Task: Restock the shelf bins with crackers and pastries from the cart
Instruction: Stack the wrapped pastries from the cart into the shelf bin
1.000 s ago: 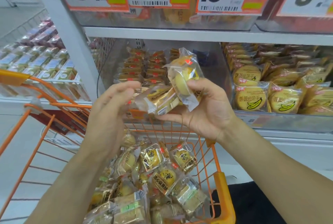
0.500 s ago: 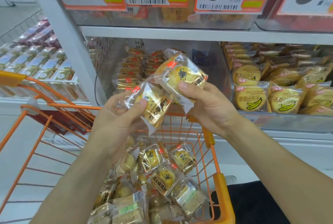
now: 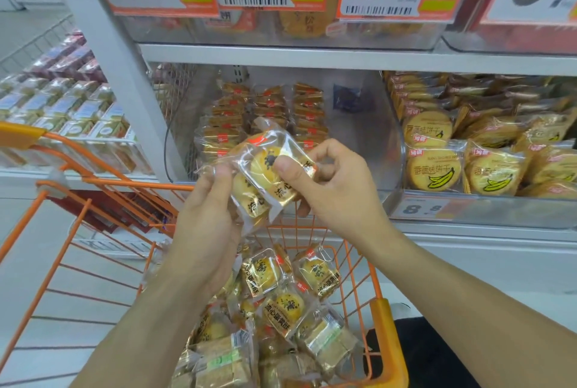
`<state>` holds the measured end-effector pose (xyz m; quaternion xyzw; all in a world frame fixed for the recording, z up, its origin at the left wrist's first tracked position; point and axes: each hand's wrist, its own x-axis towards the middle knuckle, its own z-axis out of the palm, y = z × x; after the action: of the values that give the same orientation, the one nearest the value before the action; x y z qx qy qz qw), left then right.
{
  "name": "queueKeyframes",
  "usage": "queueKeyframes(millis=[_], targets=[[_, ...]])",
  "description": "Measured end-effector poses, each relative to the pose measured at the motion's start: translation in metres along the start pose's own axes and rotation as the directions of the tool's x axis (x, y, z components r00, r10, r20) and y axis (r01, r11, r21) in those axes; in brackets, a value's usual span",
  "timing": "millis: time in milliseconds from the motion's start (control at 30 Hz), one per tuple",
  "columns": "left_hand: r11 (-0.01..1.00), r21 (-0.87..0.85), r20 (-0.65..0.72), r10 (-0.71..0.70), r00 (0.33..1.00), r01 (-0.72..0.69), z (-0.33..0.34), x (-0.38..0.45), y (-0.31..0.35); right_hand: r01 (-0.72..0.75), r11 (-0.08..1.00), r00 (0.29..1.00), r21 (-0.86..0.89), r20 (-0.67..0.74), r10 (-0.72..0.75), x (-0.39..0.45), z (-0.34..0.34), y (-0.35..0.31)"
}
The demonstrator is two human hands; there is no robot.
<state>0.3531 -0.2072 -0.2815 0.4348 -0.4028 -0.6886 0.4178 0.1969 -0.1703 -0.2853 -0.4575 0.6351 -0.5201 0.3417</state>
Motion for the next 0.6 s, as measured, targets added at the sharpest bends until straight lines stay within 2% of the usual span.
queueKeyframes(millis=[100,200,300,367,500,533,600], targets=[[1.000,-0.025,0.032,0.020,0.999,-0.019,0.001,-0.001,0.003,0.099,0.965,0.994,-0.242,-0.012,-0.106,-0.002,0.004,0.006],[0.996,0.065,0.052,0.054,0.997,-0.058,-0.001,0.001,0.004,0.195,0.916,0.980,-0.350,0.020,-0.200,-0.001,0.008,0.010],[0.976,0.198,0.037,0.089,0.995,-0.095,-0.005,0.005,-0.002,0.258,0.914,0.966,-0.314,0.112,-0.234,-0.001,0.011,0.012],[0.964,0.253,0.054,0.069,0.996,-0.080,-0.006,0.006,-0.005,0.253,0.932,0.958,-0.259,0.204,-0.203,-0.001,0.008,0.011],[0.883,0.453,0.078,0.099,0.992,-0.124,-0.011,0.006,0.000,0.039,0.996,0.927,0.077,0.369,-0.065,0.008,-0.015,0.007],[0.864,0.483,0.116,0.099,0.988,-0.143,-0.010,0.005,0.003,-0.001,0.994,0.914,0.106,0.403,-0.043,0.011,-0.022,0.007],[0.851,0.476,0.206,0.135,0.969,-0.220,-0.005,0.000,0.004,-0.011,0.999,0.879,0.040,0.476,-0.009,0.014,-0.031,0.006]])
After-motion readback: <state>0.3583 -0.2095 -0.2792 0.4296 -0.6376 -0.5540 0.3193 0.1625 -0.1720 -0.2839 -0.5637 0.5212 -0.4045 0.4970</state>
